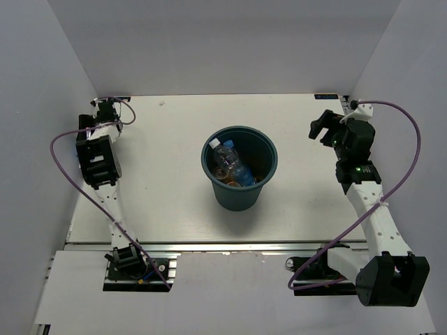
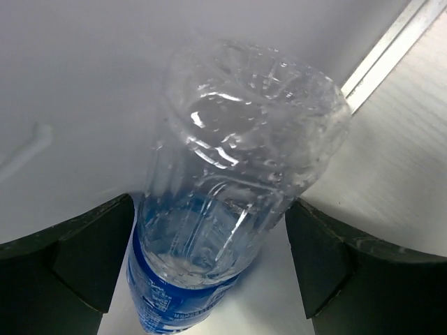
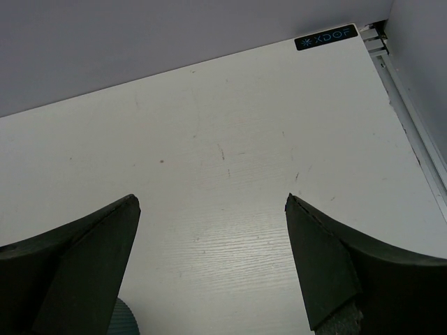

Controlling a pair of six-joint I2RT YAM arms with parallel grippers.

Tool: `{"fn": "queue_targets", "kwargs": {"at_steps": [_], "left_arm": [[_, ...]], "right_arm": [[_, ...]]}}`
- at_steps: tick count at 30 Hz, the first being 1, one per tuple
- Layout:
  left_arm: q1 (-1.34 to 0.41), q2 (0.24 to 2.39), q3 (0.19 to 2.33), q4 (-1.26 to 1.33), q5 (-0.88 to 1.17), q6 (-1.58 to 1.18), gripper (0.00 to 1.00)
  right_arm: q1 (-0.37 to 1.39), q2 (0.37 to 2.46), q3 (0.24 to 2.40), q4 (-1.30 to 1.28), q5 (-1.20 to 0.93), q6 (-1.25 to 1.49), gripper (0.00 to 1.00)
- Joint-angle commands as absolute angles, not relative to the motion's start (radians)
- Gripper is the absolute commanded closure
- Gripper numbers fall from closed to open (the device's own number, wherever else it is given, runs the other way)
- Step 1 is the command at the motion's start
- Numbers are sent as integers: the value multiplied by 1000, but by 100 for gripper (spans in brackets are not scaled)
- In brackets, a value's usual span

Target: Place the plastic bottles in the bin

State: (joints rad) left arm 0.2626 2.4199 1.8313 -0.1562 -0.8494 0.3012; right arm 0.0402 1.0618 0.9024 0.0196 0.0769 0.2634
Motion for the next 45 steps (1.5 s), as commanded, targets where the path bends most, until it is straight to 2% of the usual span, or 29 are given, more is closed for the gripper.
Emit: {"fn": "queue_targets", "kwargs": {"at_steps": [1, 4, 5, 8, 9, 11, 20, 25, 31, 32, 34, 35, 39, 45], "left_arm": [[275, 2448, 1871, -209, -821, 261, 3], [275, 2450, 1893, -248, -804, 218, 21], [275, 2445, 1897, -255, -793, 212, 31], [275, 2412, 1911, -293, -773, 172, 44], [273, 2399, 1911, -310, -767, 166, 55], [273, 2346, 1908, -331, -749, 135, 63], [247, 2051, 1862, -419, -533, 6, 64], [132, 1840, 1836, -451, -338, -118, 67], [-147, 1507, 1662, -303, -122, -270, 67], [-169, 1462, 1566, -190, -16, -312, 70], [-219, 1336, 1440, -28, 116, -467, 71], [-239, 1304, 1381, 132, 185, -521, 72], [-429, 1250, 1287, 230, 207, -567, 73], [-629, 1351, 1318, 221, 210, -540, 73]], "right_arm": [[37, 1028, 933, 28, 117, 285, 11], [37, 1014, 917, 35, 127, 288, 11], [37, 1012, 916, 34, 135, 288, 11], [37, 999, 908, 34, 147, 291, 11], [37, 991, 905, 35, 147, 294, 11], [37, 982, 893, 37, 141, 301, 11], [37, 913, 779, 66, 41, 387, 11], [37, 871, 709, 100, -27, 445, 11], [37, 851, 680, 58, -48, 462, 10], [37, 830, 675, 49, -48, 466, 11], [37, 812, 649, 51, -57, 480, 11], [37, 789, 640, 58, -69, 480, 11], [37, 753, 624, 60, -69, 472, 11], [37, 733, 609, 46, -60, 456, 11]]}}
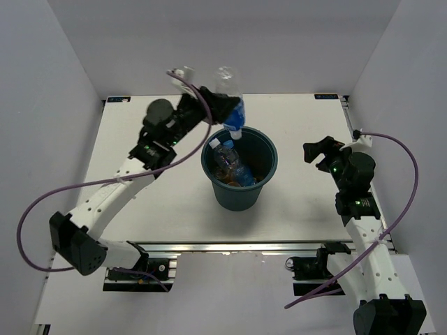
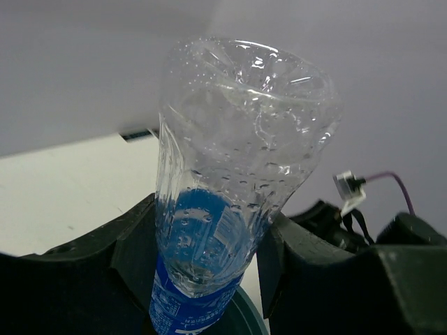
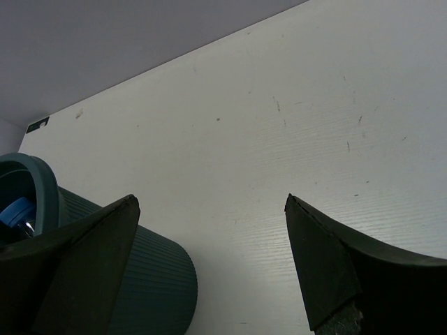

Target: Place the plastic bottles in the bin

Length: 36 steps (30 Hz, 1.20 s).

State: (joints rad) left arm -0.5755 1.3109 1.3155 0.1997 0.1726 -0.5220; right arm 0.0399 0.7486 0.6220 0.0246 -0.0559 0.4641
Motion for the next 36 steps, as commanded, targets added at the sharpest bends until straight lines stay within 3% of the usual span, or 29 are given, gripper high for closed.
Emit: {"fn": "queue_targets", "kwargs": {"at_steps": [1, 7, 10, 12, 14, 20, 21, 25, 32, 36], "left_arm": [[-647, 1362, 1313, 221, 209, -535, 73], [-776, 1396, 1228, 253, 85, -531, 72], [-816, 1394, 1171, 313, 22, -529, 65], [-833, 1402, 1173, 282, -47, -520, 59], [-842, 1399, 1152, 288, -92, -523, 42], [-854, 1379, 1124, 287, -94, -522, 19], [-857, 1370, 1102, 294, -104, -522, 11], [-864, 1324, 1058, 321, -121, -522, 2], [-868, 1284, 1111, 252, -150, -465, 2], [-867, 1278, 1207, 117, -322, -417, 2]], "right_arm": [[37, 732, 609, 40, -49, 451, 11], [37, 724, 598, 28, -14, 442, 11], [37, 722, 595, 28, -17, 439, 11], [37, 721, 595, 32, -23, 437, 11], [37, 724, 592, 34, -28, 436, 11], [35, 721, 592, 32, -18, 428, 11], [35, 721, 592, 34, -20, 426, 11], [35, 726, 583, 46, -25, 428, 10], [37, 729, 581, 43, -21, 425, 11], [35, 723, 585, 35, -11, 423, 11]]}}
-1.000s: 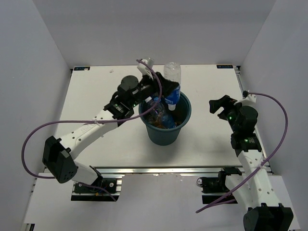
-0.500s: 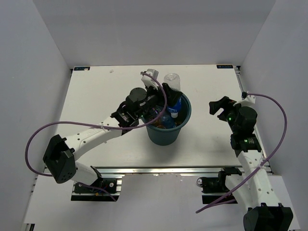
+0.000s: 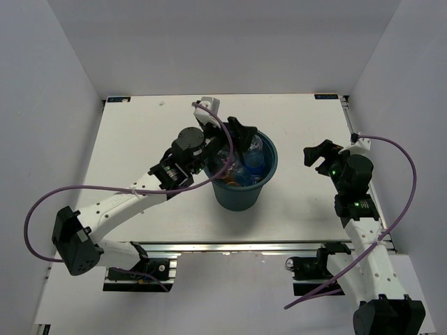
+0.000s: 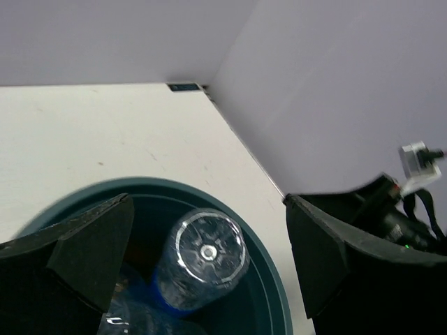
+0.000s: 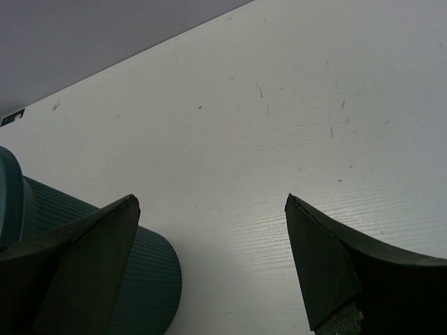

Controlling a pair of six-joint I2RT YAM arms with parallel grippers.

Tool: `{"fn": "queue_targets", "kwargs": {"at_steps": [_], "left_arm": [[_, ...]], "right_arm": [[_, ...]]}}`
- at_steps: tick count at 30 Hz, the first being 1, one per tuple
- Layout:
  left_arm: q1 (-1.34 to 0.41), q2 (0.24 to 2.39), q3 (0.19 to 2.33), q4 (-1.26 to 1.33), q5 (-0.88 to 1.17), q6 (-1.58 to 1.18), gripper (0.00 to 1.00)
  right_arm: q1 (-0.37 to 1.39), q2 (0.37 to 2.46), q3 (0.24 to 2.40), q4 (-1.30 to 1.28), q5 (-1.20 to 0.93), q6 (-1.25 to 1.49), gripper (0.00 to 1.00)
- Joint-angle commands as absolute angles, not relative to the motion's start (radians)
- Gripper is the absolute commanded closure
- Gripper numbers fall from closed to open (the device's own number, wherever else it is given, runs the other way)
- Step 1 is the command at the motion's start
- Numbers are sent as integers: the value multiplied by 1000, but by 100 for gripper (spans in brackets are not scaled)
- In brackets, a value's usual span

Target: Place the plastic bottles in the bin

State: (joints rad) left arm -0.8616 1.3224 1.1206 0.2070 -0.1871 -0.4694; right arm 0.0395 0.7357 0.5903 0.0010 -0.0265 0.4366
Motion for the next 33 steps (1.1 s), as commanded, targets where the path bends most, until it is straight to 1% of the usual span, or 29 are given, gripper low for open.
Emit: {"fn": "queue_targets", "kwargs": {"at_steps": [1, 2, 5, 6, 7, 8, 10, 11, 12, 13, 16, 19, 23, 28, 33], "left_arm": [[-867, 1282, 1227, 59, -378, -411, 2], [-865, 1285, 1265, 28, -487, -394, 2], [-838, 1290, 1319, -87, -670, -379, 2], [-816, 1284, 1319, -107, -684, -386, 2], [-784, 1263, 1315, -133, -686, -400, 2], [-699, 1249, 1277, -133, -654, -440, 2], [-588, 1221, 1230, -152, -615, -500, 2], [-469, 1198, 1207, -169, -579, -578, 2], [-413, 1189, 1154, -187, -551, -607, 2], [-317, 1178, 1123, -189, -526, -629, 2], [-180, 1158, 1019, -219, -437, -693, 2], [-106, 1138, 950, -250, -445, -709, 2], [-80, 1112, 922, -275, -486, -712, 2], [-80, 1082, 902, -233, -471, -700, 2], [-80, 1081, 908, -258, -502, -695, 2]], "right_arm": [[37, 723, 580, 41, -11, 425, 11], [37, 723, 575, 49, -11, 426, 11], [37, 729, 587, 38, -6, 422, 11], [37, 729, 589, 32, -6, 425, 11], [37, 729, 583, 35, 11, 429, 11], [37, 727, 580, 40, 27, 437, 11], [37, 732, 589, 35, 38, 460, 11], [37, 736, 597, 25, 40, 465, 11], [37, 739, 604, 12, 54, 466, 11], [37, 748, 610, 2, 67, 482, 11], [37, 768, 612, 2, 93, 495, 11], [37, 782, 637, -38, 100, 489, 11], [37, 784, 615, -17, 123, 494, 11], [37, 785, 611, -17, 123, 491, 11], [37, 793, 614, -15, 132, 486, 10]]}}
